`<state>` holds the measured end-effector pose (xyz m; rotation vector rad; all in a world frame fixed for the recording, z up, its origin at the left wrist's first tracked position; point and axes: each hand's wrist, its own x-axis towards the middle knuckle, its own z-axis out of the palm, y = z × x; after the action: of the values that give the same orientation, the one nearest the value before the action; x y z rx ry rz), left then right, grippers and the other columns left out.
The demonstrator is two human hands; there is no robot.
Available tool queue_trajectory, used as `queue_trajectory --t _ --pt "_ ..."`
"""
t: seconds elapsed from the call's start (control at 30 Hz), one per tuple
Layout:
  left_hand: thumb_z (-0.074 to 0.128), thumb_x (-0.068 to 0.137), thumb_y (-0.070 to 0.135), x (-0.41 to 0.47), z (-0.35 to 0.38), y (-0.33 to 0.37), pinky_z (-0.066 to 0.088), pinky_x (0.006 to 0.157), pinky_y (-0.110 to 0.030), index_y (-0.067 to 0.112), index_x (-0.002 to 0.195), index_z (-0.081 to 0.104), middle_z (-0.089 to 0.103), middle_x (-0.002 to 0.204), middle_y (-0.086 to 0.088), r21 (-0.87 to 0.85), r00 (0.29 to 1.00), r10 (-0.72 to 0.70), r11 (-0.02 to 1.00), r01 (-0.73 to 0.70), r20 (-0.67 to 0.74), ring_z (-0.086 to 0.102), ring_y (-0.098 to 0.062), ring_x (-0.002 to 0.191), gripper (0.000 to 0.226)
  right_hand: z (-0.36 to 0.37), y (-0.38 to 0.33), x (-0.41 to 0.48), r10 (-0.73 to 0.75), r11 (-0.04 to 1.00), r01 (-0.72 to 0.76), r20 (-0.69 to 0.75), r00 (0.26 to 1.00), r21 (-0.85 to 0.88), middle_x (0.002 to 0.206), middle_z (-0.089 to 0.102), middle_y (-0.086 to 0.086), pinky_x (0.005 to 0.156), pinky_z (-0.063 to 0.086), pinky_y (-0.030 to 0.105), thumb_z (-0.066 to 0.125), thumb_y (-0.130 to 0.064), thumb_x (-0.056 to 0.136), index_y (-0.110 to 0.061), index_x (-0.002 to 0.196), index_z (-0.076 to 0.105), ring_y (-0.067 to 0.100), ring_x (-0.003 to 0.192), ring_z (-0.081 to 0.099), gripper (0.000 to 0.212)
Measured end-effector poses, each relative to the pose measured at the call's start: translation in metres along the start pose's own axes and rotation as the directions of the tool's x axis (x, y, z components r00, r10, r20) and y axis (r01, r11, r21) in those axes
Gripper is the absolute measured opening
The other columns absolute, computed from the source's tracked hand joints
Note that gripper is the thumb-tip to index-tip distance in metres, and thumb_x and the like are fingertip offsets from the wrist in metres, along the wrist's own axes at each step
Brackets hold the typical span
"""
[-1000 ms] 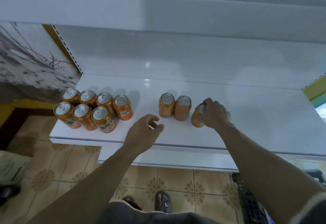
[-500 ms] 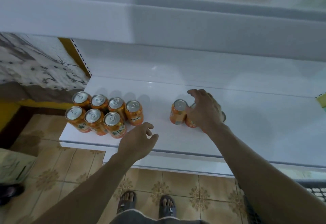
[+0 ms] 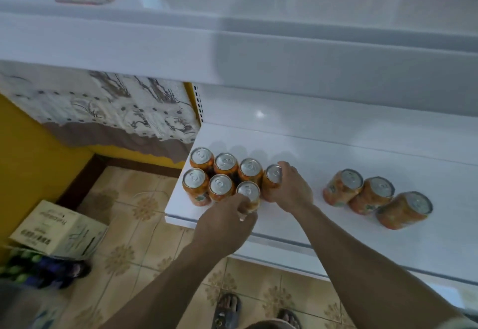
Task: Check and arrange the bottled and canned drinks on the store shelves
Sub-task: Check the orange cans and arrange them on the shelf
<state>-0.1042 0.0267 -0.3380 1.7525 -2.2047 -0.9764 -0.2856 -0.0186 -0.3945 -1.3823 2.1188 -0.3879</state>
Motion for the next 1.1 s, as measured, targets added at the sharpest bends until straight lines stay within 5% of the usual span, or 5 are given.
queue_trajectory --t 0.43,0.67,0.9,0.97,1.1 --pt "0.079 0.082 0.037 0.004 -0.002 0.011 0.035 0.106 -0.023 0.033 0.151 0.027 0.034 0.143 0.024 -0.369 0.911 0.412 0.85 -0.376 0.021 0.035 0.002 0.132 0.087 -0.06 -0.025 -0.14 -0.109 0.956 0.223 -0.477 0.872 0.19 0.115 0.054 -0.026 0.084 0.046 0.014 0.088 -0.043 0.071 -0.036 0.127 0.052 -0.007 0.103 0.052 0.067" --pt "0.081 0.081 0.008 -0.006 0.007 0.047 0.044 0.102 -0.022 0.025 0.139 0.043 0.055 0.133 0.005 -0.567 0.784 0.584 0.579 -0.585 -0.213 0.053 -0.012 0.126 0.072 -0.095 -0.034 -0.202 -0.292 0.926 0.376 -0.61 0.737 0.011 0.121 0.044 -0.039 0.093 0.031 -0.003 0.084 -0.039 0.068 -0.045 0.133 0.044 -0.019 0.116 0.041 0.077" --pt "0.082 0.081 0.016 -0.023 0.011 0.068 0.045 0.101 -0.024 0.02 0.141 0.043 0.055 0.135 0.003 -0.587 0.78 0.595 0.566 -0.579 -0.195 0.053 -0.014 0.126 0.072 -0.119 -0.017 -0.217 -0.239 0.927 0.362 -0.593 0.769 0.096 0.118 0.056 -0.031 0.091 0.039 0.002 0.092 -0.042 0.067 -0.048 0.123 0.05 -0.014 0.117 0.048 0.07" --pt "0.081 0.081 0.026 -0.031 0.009 0.068 0.047 0.098 -0.02 0.029 0.143 0.041 0.052 0.136 0.013 -0.619 0.804 0.575 0.579 -0.53 -0.15 0.053 -0.009 0.126 0.074 -0.124 -0.013 -0.218 -0.02 0.812 0.334 -0.549 0.835 0.479 0.114 0.065 -0.024 0.086 0.051 0.013 0.095 -0.033 0.064 -0.041 0.119 0.056 -0.002 0.109 0.062 0.068" --pt "0.081 0.076 0.032 -0.045 -0.003 0.082 0.051 0.096 -0.026 0.037 0.14 0.041 0.053 0.135 0.023 -0.725 0.8 0.583 0.489 -0.485 -0.142 0.052 -0.008 0.129 0.076 -0.122 0.006 -0.211 0.198 0.087 0.115 -0.13 0.971 0.99 0.125 0.069 0.012 0.088 0.056 0.035 0.072 -0.034 0.079 -0.017 0.129 0.062 0.024 0.111 0.068 0.054"
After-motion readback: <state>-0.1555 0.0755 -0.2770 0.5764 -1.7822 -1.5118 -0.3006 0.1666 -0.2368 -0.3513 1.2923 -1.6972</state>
